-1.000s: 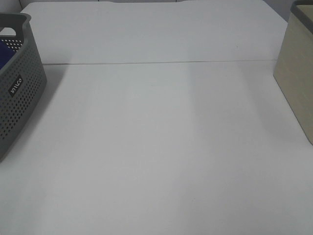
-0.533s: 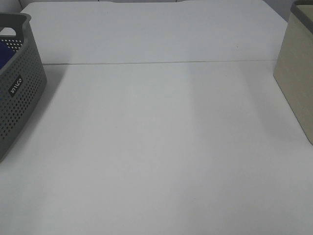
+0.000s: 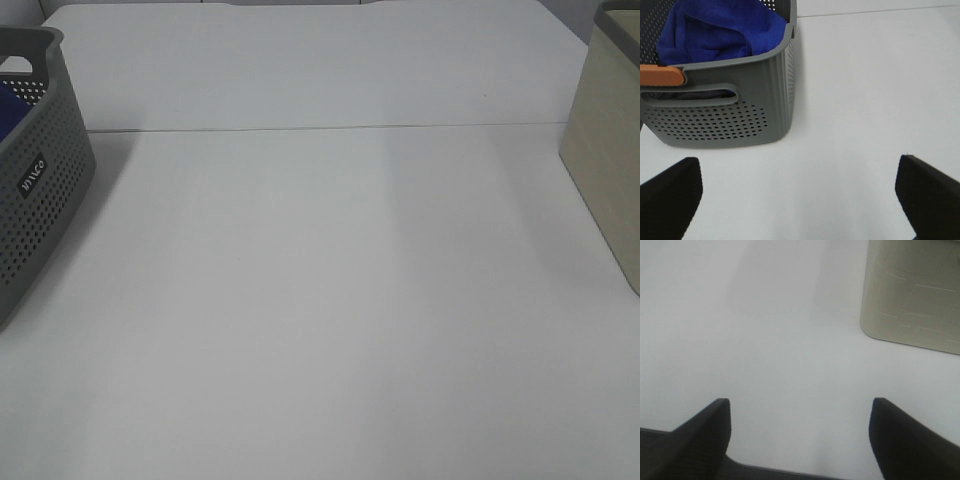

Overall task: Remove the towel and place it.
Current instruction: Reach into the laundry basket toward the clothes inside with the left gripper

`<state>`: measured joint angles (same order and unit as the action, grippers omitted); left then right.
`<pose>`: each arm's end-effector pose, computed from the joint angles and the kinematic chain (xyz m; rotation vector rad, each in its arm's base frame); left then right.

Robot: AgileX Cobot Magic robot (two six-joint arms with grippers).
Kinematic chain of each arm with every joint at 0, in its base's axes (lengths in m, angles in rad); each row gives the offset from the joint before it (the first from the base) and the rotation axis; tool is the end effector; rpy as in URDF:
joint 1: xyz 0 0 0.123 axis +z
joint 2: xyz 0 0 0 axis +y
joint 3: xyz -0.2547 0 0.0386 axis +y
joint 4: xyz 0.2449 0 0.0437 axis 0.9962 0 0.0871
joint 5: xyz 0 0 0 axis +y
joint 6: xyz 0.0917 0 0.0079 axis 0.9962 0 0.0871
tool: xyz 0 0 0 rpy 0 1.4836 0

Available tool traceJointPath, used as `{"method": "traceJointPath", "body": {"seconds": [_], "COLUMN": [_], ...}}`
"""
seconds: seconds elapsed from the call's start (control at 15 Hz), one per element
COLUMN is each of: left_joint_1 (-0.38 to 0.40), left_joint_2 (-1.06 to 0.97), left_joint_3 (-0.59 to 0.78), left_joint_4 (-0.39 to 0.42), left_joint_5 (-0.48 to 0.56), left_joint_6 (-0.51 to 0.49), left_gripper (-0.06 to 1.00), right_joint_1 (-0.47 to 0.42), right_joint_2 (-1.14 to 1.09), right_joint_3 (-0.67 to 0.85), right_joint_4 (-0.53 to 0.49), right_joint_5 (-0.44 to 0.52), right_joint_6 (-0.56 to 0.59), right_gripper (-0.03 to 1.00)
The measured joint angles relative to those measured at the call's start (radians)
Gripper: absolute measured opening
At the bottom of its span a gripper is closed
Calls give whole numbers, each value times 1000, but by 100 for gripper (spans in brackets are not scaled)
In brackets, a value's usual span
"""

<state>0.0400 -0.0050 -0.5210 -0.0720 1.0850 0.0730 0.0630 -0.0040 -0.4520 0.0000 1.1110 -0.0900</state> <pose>0.0170 -0.0052 0.2793 0.0392 2.0402 -0.0153 0.0233 0.0015 0.2581 -0.1634 2.1324 -0.0158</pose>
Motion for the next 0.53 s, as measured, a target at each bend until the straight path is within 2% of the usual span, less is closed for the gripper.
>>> {"method": "traceJointPath", "body": {"seconds": [0.2,0.27,0.33,0.53], "left_joint_1": [0,0,0,0], "left_joint_2": [106,278,333,659], "left_joint_3": [-118,-246,-283,-511], "left_joint_4": [8,13,18,32], "left_joint_5": [30,85,98,133], "left_joint_6": [183,305,340,554], "left_gripper": [98,98,98,98], "right_joint_1": [0,0,0,0], "right_joint_2": [0,0,0,0], "right_joint_3": [0,0,0,0], "right_joint_4": [0,0,0,0], "right_joint_5": [0,0,0,0], "right_joint_6": [0,0,0,0], "right_gripper": [76,76,76,76]}}
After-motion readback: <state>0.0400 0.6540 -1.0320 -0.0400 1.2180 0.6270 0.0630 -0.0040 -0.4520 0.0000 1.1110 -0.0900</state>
